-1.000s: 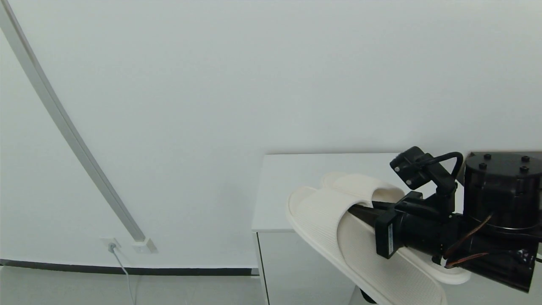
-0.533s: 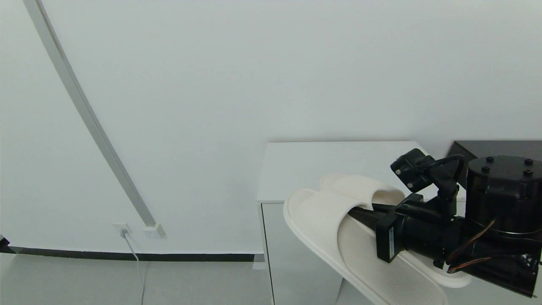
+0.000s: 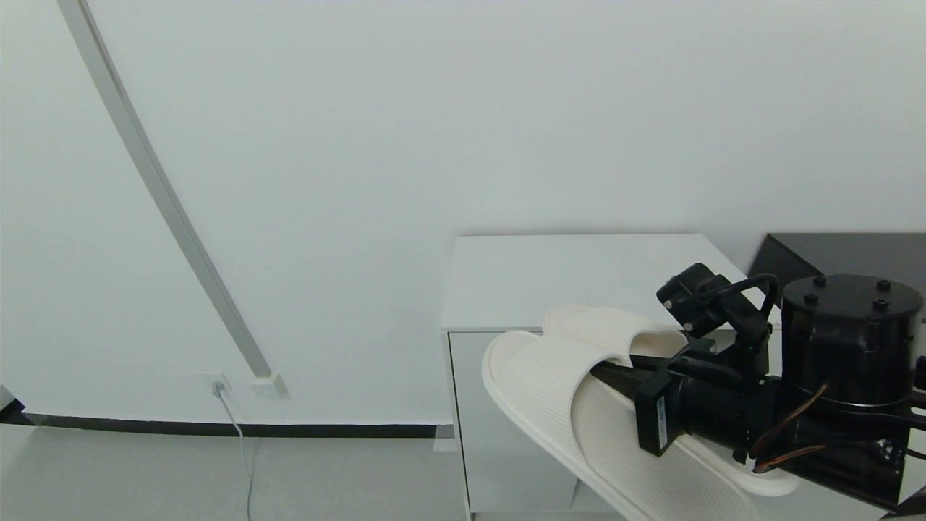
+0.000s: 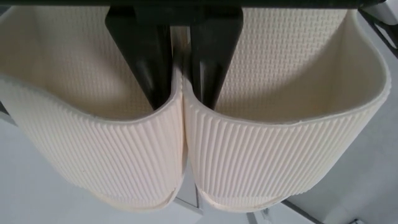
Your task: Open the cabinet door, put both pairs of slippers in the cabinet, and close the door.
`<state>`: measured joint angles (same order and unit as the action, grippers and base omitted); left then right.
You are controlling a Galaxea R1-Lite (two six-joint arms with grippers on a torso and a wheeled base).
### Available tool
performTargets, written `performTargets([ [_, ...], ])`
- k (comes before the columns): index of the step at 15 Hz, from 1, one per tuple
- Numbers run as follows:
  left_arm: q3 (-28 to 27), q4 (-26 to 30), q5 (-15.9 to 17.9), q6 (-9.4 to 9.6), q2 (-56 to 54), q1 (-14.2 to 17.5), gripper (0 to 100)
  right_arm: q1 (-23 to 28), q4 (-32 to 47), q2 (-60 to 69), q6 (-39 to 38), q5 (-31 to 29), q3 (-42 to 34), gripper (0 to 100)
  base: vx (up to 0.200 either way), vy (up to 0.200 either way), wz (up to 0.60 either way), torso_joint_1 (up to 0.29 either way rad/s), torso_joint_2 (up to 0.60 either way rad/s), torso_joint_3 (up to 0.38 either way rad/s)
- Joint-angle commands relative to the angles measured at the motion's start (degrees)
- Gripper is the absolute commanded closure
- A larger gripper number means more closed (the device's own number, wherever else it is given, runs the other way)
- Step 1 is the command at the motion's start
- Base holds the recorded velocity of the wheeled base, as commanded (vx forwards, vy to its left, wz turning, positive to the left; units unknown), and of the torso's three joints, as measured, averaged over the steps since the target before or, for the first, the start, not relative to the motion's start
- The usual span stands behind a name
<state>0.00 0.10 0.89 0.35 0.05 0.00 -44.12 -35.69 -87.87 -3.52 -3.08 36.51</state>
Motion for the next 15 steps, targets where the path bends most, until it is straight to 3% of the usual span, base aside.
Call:
performTargets([
  [1,0.0,-0.01,-0.01,0.0,0.04,0.0,100,-0.09,0.1,-0.55,0.01,0.01,-0.04,100,0.0,0.0,0.0,0.0,0.0,0.0],
  [9,0.0,-0.01,-0.1,-0.18,0.04,0.0,100,-2.2,-0.08,-0.11,0.1,-0.08,-0.04,100,0.0,0.0,0.0,0.0,0.0,0.0],
  [15,0.0,-0.01,-0.01,-0.09,0.04,0.0,100,-2.2,-0.08,-0.28,0.1,-0.08,0.05,100,0.0,-0.2,0.0,0.005,0.0,0.002],
])
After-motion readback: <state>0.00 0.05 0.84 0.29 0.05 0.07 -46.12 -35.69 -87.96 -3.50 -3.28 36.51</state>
